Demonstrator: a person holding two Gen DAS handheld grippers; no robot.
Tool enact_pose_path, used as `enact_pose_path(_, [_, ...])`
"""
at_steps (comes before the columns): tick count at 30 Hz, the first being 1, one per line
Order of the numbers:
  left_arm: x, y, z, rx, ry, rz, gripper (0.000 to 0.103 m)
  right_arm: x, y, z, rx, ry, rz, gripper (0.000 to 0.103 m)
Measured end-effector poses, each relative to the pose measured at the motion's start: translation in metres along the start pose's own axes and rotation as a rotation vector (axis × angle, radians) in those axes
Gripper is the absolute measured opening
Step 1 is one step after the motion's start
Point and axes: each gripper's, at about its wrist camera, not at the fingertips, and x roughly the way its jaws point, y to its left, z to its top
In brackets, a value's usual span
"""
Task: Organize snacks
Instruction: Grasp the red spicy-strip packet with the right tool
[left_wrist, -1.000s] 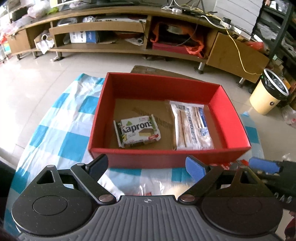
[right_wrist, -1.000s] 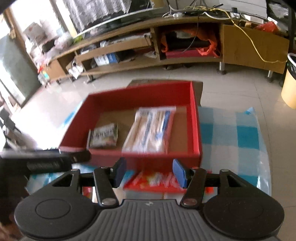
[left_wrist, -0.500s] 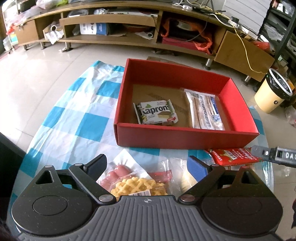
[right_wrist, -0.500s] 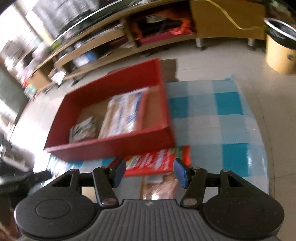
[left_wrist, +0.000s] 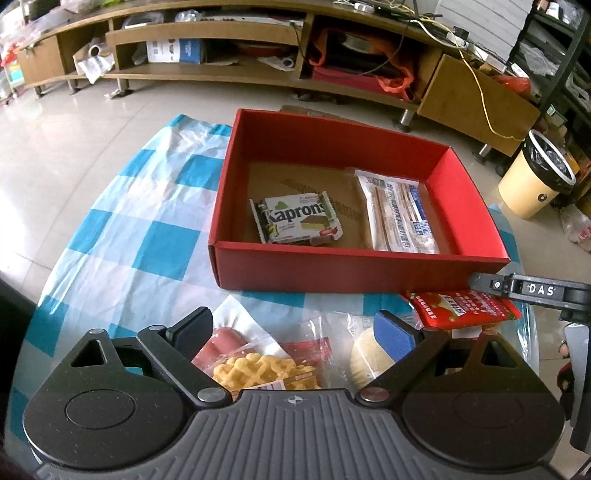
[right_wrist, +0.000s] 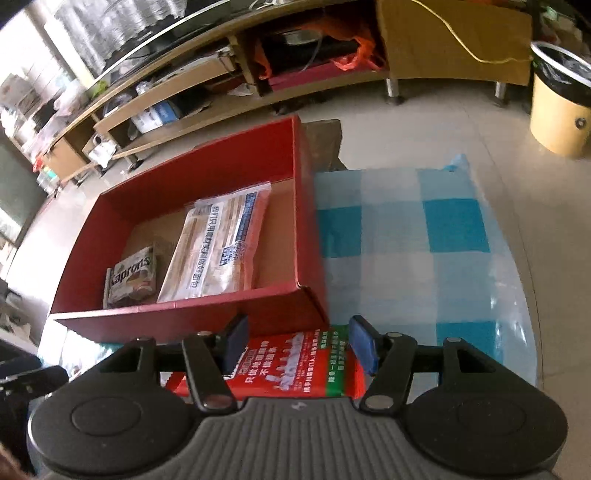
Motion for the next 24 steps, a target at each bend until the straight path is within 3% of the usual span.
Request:
enact_pose_path(5, [-0.001, 0.003, 0.001, -0.006, -0.001, 0.003, 0.097, 0.01, 0.008, -0.012, -0.036, 0.062, 0.02, 0.062])
enact_pose_path(13, [-0.01, 0.004, 0.001, -0.007, -0.017, -0.019, 0.097, -0.018, 0.043, -0.052, -0.055, 0.239, 0.191, 0.069])
enact_pose_path(16, [-0.016, 0.008, 0.0, -0.008, -0.029, -0.025, 0.097, -0.038, 0.052, -0.061, -0.082, 0.239, 0.262, 0.069])
enact_pose_path(20, [-0.015, 0.015, 0.0, -0.023, -0.024, -0.013, 0.097, -0.043, 0.057, -0.054, -0.172, 0.164, 0.164, 0.069])
enact_pose_path(24, [-0.012, 0.019, -0.001, -0.028, -0.015, 0.004, 0.098, -0.02, 0.053, -0.042, -0.19, 0.167, 0.048, 0.069])
